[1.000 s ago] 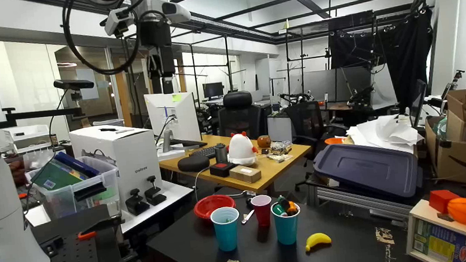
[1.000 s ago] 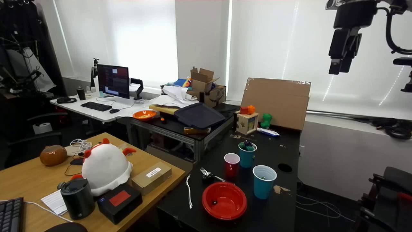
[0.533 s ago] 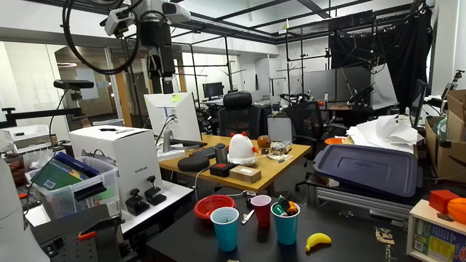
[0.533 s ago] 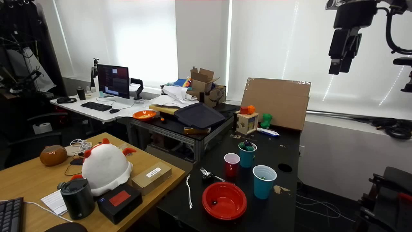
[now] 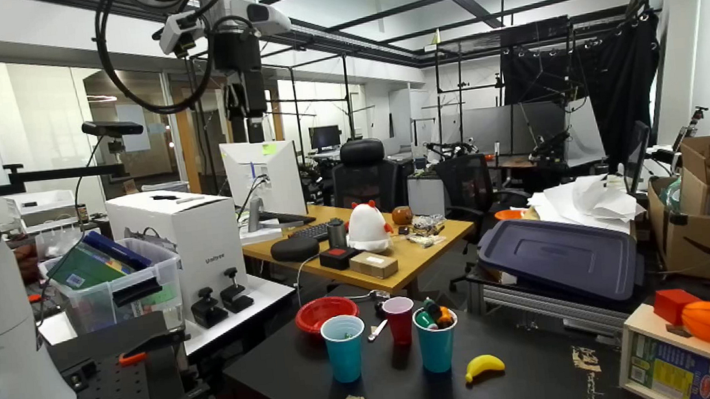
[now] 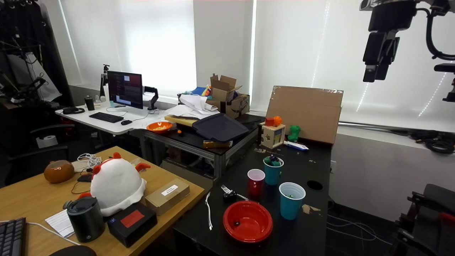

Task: Pick up the blue cup and pour it's contents in the bowl

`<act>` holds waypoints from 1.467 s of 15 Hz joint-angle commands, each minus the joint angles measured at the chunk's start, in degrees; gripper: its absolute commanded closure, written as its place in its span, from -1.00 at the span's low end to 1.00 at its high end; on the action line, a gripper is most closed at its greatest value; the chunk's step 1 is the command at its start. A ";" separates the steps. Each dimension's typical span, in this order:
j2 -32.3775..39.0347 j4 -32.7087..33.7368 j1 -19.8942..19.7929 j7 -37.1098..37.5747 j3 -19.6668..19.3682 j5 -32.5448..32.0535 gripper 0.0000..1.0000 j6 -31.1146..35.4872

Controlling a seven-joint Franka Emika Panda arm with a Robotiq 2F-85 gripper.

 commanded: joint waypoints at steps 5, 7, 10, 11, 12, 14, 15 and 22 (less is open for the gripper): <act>0.03 0.11 -0.38 -0.18 0.31 0.18 -1.00 -0.14; 0.03 0.11 -0.38 -0.18 0.31 0.18 -1.00 -0.14; 0.03 0.11 -0.38 -0.18 0.31 0.18 -1.00 -0.14; 0.03 0.11 -0.38 -0.18 0.31 0.18 -1.00 -0.14; 0.03 0.11 -0.38 -0.18 0.31 0.18 -1.00 -0.14; 0.03 0.11 -0.38 -0.18 0.31 0.18 -1.00 -0.14; 0.03 0.11 -0.38 -0.18 0.31 0.18 -1.00 -0.14; 0.03 0.11 -0.38 -0.18 0.31 0.18 -1.00 -0.14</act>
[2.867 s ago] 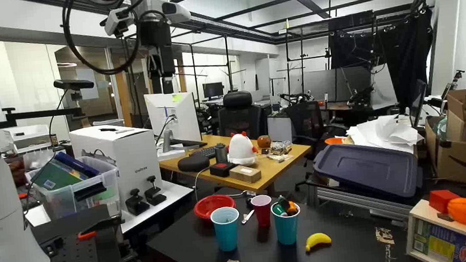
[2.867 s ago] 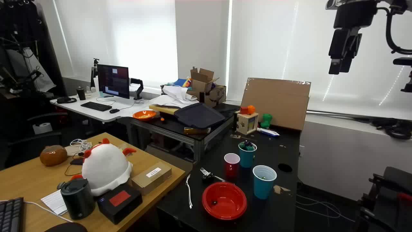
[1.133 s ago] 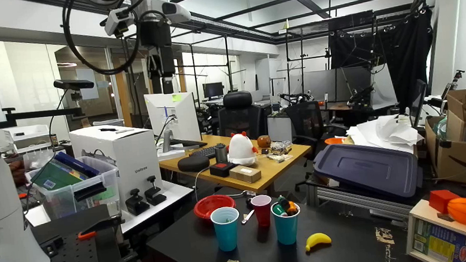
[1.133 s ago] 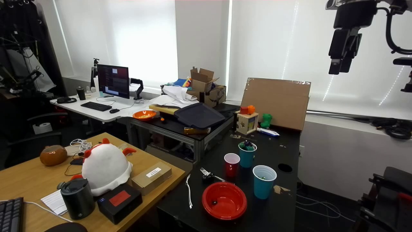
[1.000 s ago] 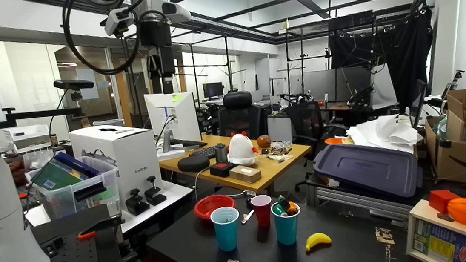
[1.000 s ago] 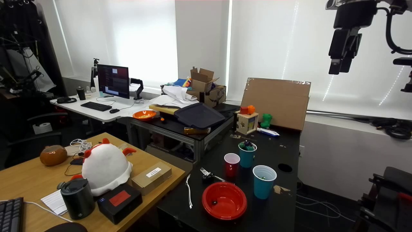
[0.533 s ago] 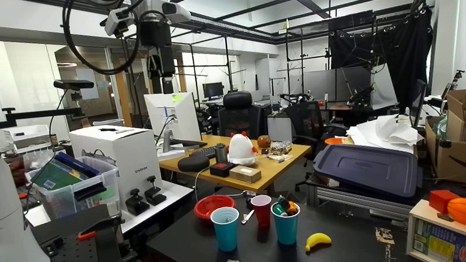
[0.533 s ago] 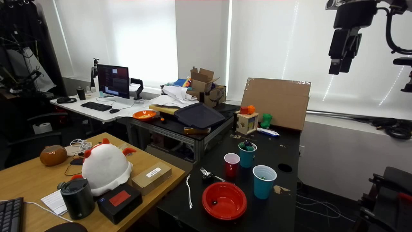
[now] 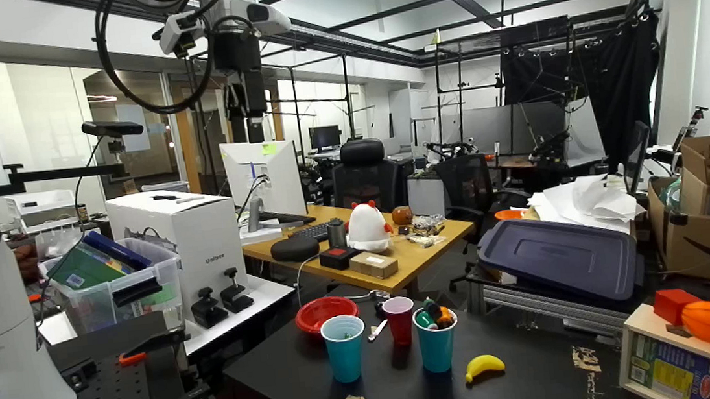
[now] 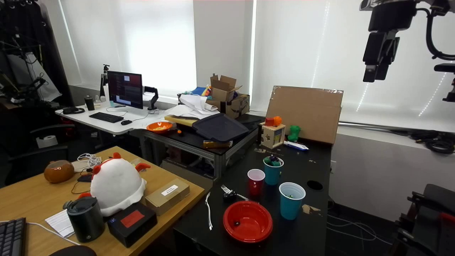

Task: Pick up the blue cup and pour it's contents in the bowl

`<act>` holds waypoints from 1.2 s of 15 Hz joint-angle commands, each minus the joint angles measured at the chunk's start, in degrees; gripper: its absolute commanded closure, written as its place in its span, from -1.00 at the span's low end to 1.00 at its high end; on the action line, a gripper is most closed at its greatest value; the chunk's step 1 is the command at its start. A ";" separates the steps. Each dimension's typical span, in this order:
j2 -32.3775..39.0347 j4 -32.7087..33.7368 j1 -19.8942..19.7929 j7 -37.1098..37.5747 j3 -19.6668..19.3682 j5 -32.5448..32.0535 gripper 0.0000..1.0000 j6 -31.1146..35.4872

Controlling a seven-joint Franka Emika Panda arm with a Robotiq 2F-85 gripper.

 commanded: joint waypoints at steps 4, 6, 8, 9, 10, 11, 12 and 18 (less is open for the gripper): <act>0.35 0.33 -0.38 -0.23 0.20 0.30 -1.00 -0.10; 1.47 1.14 -0.40 -0.55 0.20 -0.03 -1.00 0.37; 3.38 2.23 -0.55 -0.57 0.14 -0.26 -1.00 1.54; 4.84 2.98 -0.61 -0.55 0.03 -0.19 -1.00 2.31; 6.35 3.69 -0.65 -0.59 -0.07 -0.11 -1.00 3.12; 7.85 4.40 -0.74 -0.38 -0.10 -0.03 -1.00 3.85; 9.44 5.16 -0.86 -0.30 -0.15 -0.04 -1.00 4.73; 20.09 10.29 -2.24 0.02 -1.48 0.43 -1.00 6.92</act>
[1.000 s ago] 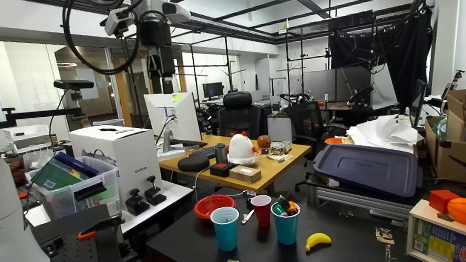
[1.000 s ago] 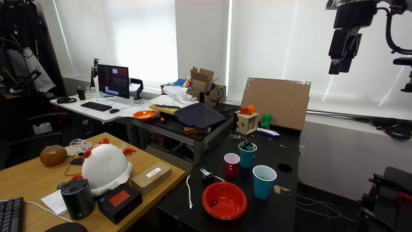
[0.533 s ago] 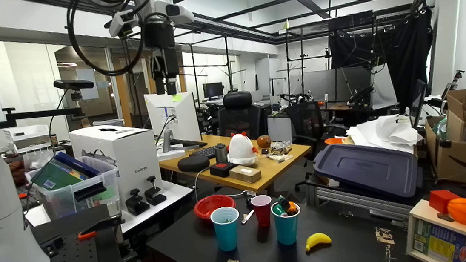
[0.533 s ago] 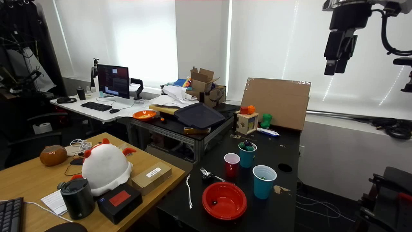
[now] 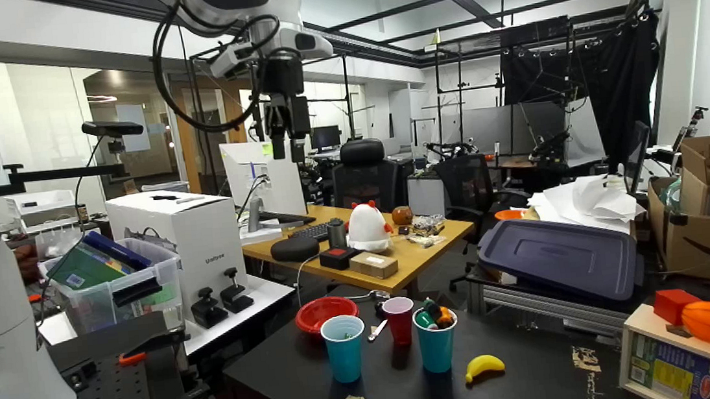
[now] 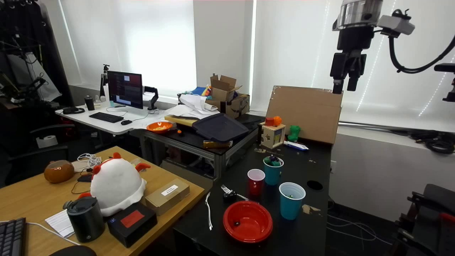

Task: Pick up the blue cup and pour it's contents in the bowl

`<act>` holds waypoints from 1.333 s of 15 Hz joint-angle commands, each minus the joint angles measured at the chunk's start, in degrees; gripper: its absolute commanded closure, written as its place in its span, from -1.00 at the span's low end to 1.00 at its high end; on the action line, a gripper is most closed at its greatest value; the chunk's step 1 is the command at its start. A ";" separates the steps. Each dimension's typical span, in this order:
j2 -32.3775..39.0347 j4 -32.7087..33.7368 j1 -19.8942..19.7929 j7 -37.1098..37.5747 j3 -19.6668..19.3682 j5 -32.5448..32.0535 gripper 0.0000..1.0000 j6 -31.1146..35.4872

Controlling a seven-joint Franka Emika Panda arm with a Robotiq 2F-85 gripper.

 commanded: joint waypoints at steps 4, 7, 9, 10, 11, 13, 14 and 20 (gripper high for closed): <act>11.40 6.08 -1.63 -0.73 -1.63 0.95 -1.00 0.12; 15.64 7.06 -2.03 -0.62 -1.65 0.11 -1.00 1.61; 18.23 7.44 -2.08 -0.48 -1.51 -0.59 -1.00 3.23; 19.31 7.65 -2.03 -0.60 -1.48 -0.50 -1.00 3.75; 20.59 7.67 -2.01 -1.19 -1.50 -0.05 -1.00 4.66; 23.34 8.01 -2.14 -2.20 -1.58 0.95 -1.00 5.88; 24.52 8.15 -2.18 -2.49 -1.55 1.12 -1.00 6.34; 31.84 8.07 -2.44 -5.46 -1.45 -0.32 -1.00 11.84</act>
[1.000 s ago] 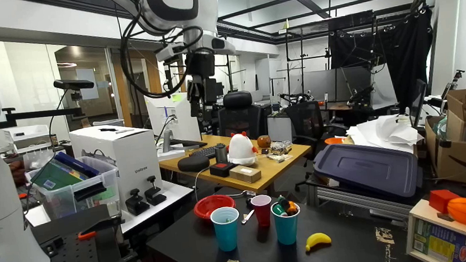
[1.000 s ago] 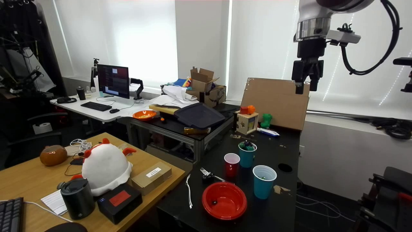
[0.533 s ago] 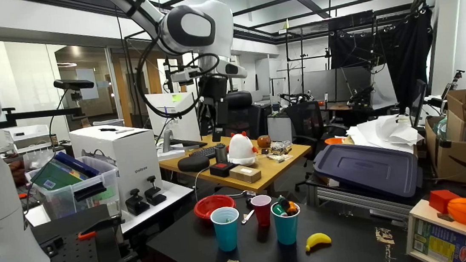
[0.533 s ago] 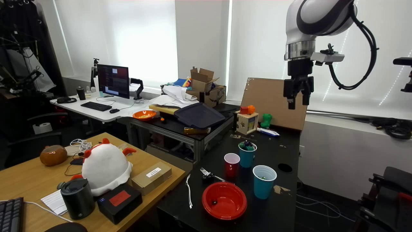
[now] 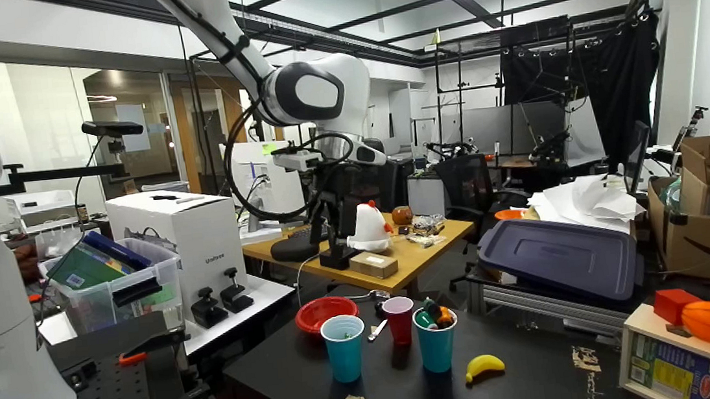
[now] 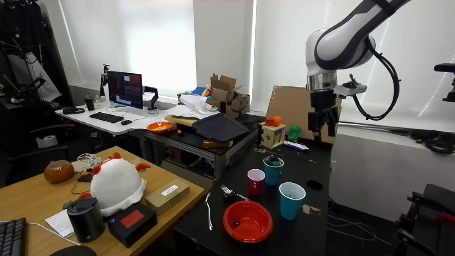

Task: Pick up the blue cup and pour it's contents in the bowl

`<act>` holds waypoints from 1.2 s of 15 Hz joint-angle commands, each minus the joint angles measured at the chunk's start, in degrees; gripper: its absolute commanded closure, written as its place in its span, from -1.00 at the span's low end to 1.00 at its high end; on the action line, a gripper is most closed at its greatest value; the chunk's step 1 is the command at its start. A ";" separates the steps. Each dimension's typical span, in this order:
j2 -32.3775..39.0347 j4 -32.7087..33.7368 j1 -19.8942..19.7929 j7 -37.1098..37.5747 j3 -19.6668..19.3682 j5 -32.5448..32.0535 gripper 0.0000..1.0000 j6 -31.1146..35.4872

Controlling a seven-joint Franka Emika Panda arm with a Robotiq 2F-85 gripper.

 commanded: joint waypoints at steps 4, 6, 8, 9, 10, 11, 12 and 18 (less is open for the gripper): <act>8.14 1.93 -0.23 -1.24 -0.42 -5.42 -1.00 7.54; 10.71 2.72 0.00 -0.29 -0.76 -7.77 -1.00 9.76; 13.21 3.69 0.47 0.96 -1.48 -10.55 -1.00 12.54; 14.61 4.32 0.52 1.49 -1.81 -11.31 -1.00 14.05; 15.76 4.82 0.87 2.55 -2.37 -12.70 -1.00 15.58; 17.16 5.47 1.06 3.27 -2.72 -13.39 -1.00 17.06; 18.23 5.98 1.13 3.85 -2.88 -13.68 -1.00 18.13; 24.06 8.48 1.26 5.31 -2.38 -11.34 -1.00 21.45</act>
